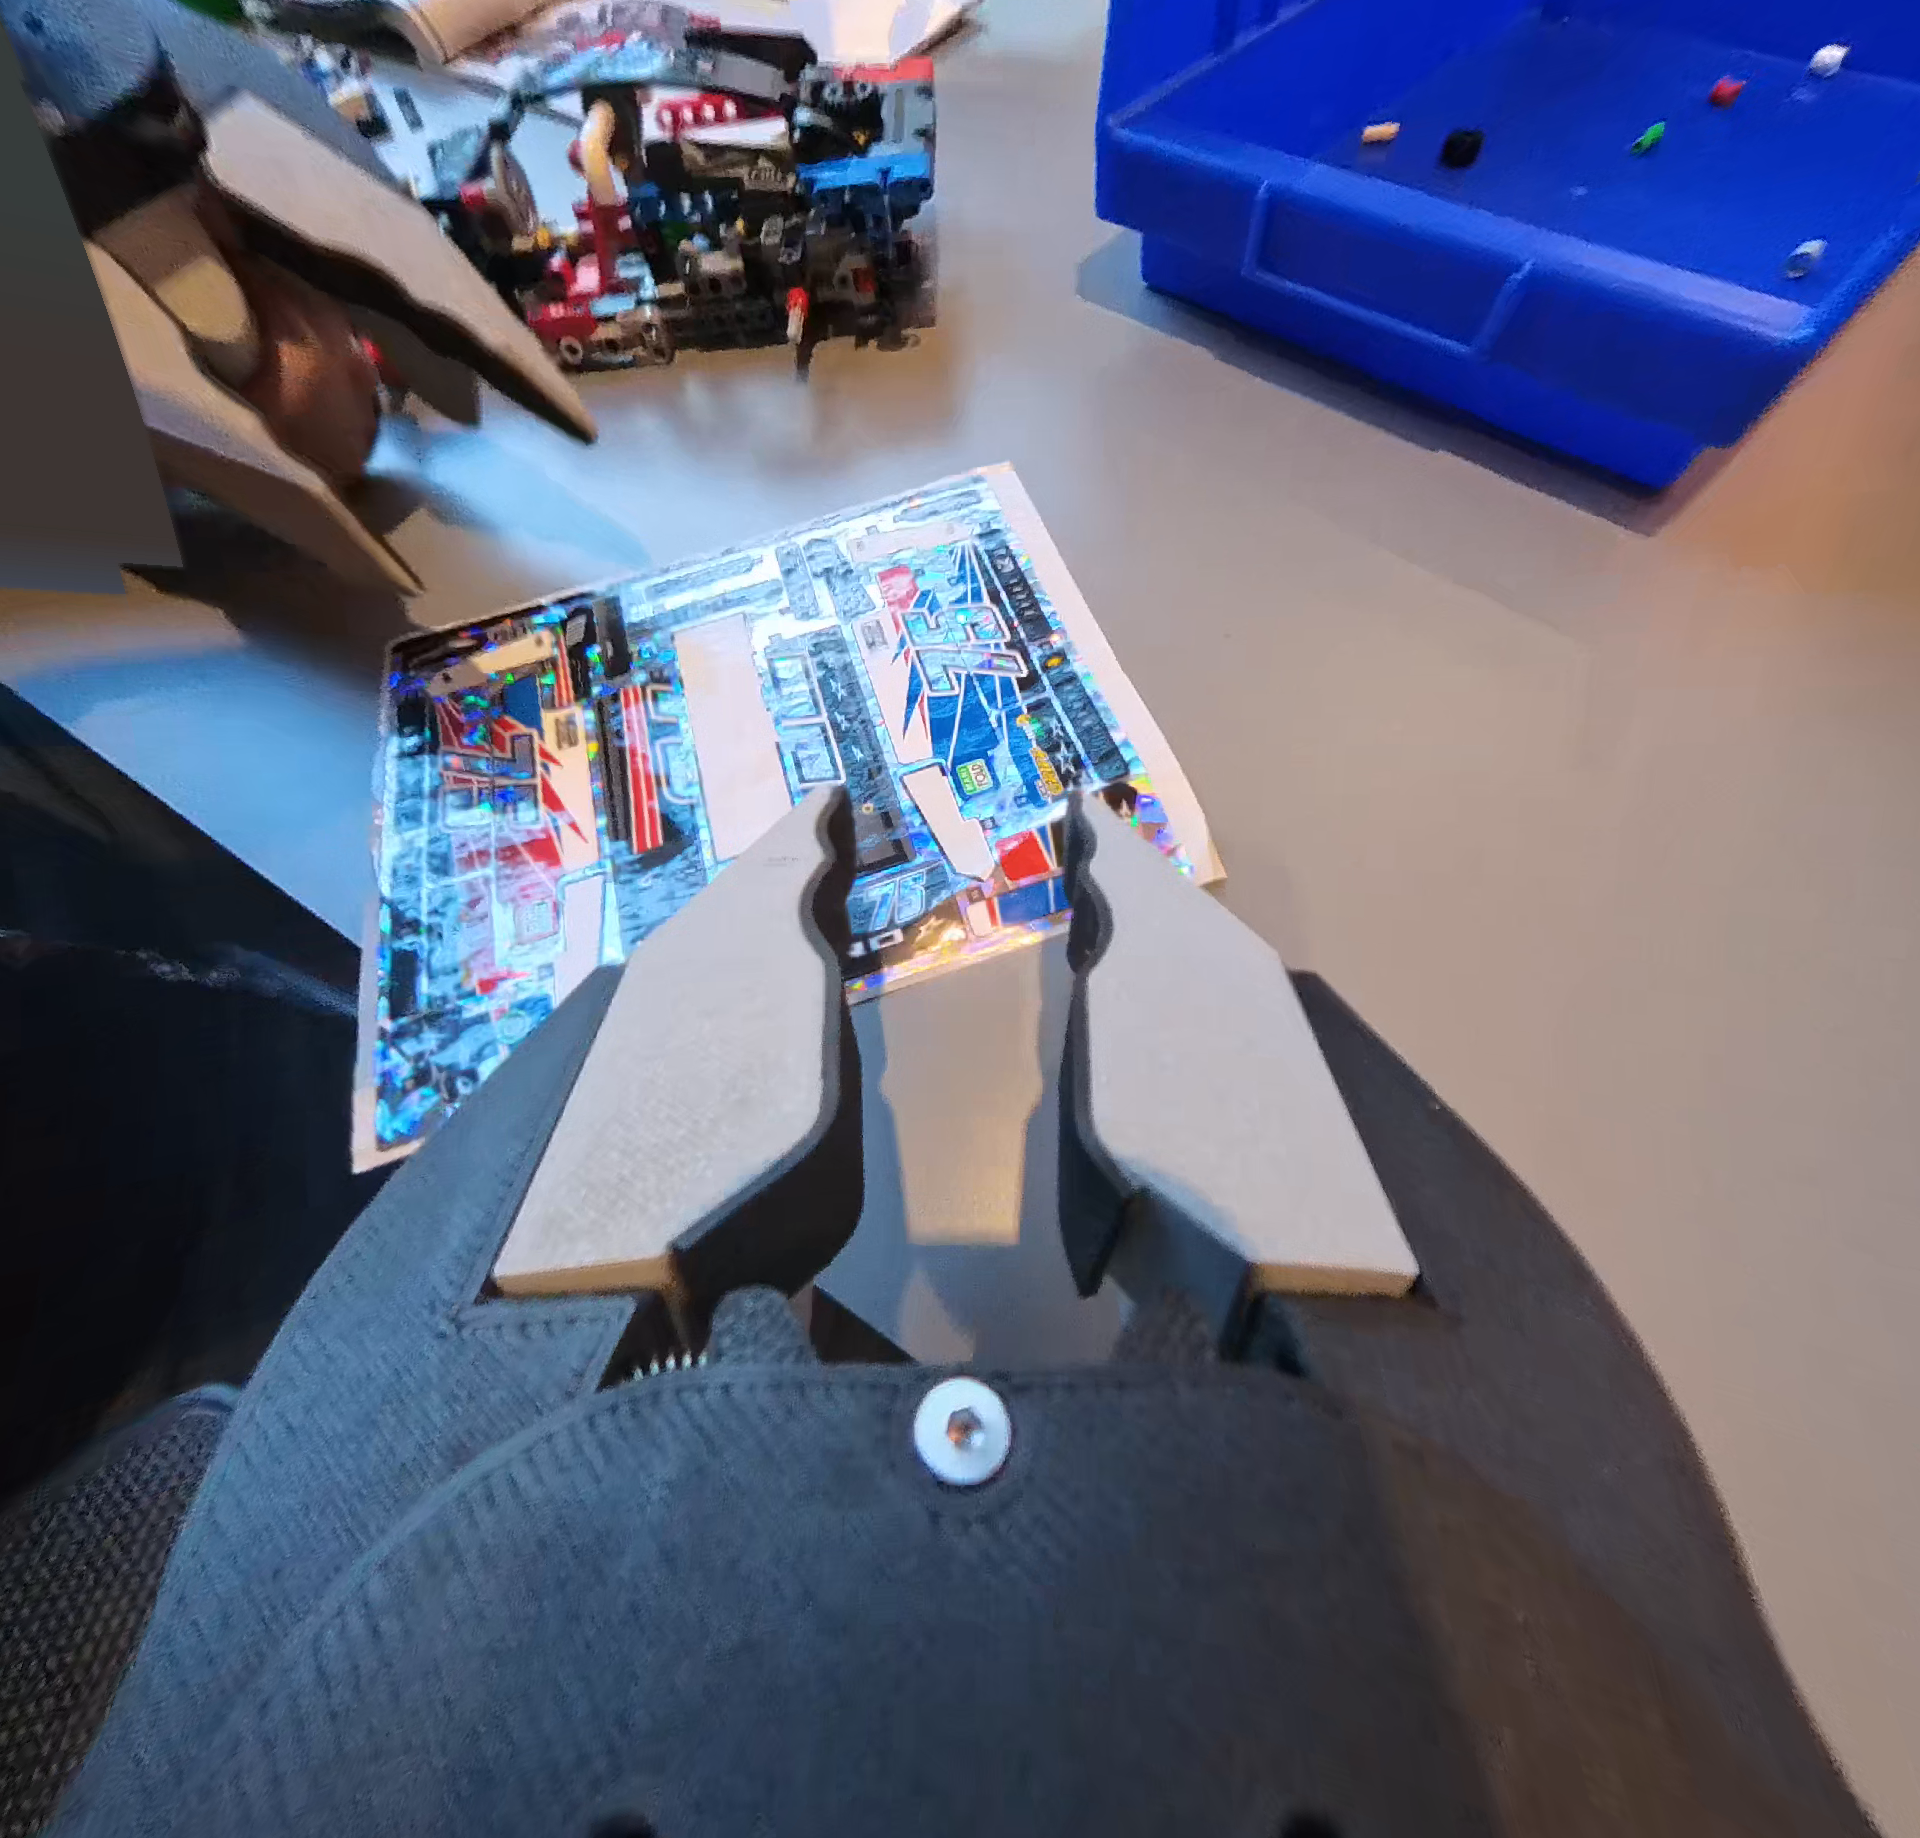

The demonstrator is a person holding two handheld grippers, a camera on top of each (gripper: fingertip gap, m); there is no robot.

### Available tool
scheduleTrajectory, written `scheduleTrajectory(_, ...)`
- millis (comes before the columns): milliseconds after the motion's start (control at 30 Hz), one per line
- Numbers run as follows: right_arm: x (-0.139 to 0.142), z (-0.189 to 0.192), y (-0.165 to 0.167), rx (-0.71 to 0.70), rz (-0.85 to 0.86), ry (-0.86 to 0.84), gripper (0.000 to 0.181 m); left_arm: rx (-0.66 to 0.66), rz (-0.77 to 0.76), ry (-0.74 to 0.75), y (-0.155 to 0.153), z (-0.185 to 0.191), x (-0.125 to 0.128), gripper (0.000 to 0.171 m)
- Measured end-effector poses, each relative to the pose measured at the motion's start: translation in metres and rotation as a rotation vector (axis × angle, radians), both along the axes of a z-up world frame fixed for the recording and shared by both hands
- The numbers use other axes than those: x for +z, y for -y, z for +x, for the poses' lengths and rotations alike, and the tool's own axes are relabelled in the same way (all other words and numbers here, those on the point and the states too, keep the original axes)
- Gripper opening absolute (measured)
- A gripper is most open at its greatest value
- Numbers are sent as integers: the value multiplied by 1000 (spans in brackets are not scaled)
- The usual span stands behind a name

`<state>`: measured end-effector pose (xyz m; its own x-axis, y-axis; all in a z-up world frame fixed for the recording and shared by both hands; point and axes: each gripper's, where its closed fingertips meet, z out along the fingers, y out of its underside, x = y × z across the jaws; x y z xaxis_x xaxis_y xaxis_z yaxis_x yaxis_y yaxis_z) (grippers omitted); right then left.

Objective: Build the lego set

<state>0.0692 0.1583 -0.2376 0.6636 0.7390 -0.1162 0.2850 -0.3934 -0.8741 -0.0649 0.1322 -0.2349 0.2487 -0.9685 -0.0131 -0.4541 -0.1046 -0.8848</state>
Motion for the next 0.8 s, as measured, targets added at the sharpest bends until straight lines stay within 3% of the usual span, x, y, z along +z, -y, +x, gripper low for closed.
scheduleTrajectory(167,20,-4,5,-14,-14,-141,38,7,-2,108,-4,-3,15,41)
scheduleTrajectory(433,41,-26,8,-18,55,-114,35,-12,19,143,0,-7,21,41)
scheduleTrajectory(800,25,-17,-7,-87,111,-56,31,-26,40,142,5,-6,22,36)
